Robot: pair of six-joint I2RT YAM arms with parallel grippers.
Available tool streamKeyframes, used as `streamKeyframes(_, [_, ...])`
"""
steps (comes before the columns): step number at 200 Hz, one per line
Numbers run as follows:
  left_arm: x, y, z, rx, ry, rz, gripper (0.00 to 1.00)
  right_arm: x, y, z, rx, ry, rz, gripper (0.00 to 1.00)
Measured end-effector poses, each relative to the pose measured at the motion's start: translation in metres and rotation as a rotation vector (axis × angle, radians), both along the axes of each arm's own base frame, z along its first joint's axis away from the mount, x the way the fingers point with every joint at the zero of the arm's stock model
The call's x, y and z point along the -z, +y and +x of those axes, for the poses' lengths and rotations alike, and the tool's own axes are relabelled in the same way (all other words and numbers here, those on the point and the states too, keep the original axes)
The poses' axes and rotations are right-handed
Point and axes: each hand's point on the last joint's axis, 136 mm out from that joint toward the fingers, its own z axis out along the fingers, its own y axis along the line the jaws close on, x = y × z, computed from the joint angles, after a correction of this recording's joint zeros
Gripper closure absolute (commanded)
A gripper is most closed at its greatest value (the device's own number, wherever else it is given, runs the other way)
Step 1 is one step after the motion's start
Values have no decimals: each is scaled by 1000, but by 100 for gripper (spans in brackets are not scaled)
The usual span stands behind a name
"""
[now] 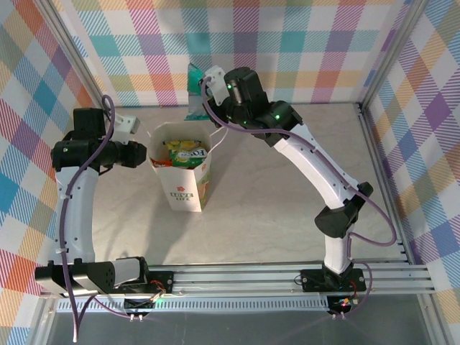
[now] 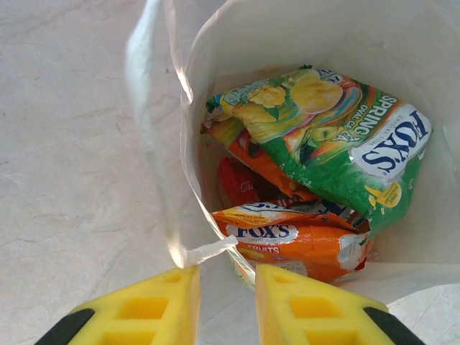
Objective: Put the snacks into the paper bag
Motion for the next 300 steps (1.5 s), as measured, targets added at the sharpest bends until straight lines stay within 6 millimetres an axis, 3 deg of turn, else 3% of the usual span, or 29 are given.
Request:
streamKeyframes(24, [-2,0,-2,2,-8,1,73,-11,3,-4,-33,-46,-15,84])
streamKeyframes(50, [-3,0,-4,2,-14,3,73,-9,6,-3,-56,-77,-53,84])
streamKeyframes(95, [-5,-1,-6,2,-22,1,72,24,26,2,-104,-93,-161,84])
streamKeyframes(140, [-5,-1,-6,-8,-18,-6,72,58,55,-5,-171,-148,-310,84])
streamKeyframes(168, [-4,-1,-6,-13,-14,-10,71,71,65,-4,-181,-207,-402,84])
streamKeyframes(227, [-4,-1,-6,-17,-12,-15,71,72,70,7,-135,-373,-553,82])
streamKeyframes(300, [-4,0,-6,-19,-11,-16,70,96,68,12,-157,-421,-690,79])
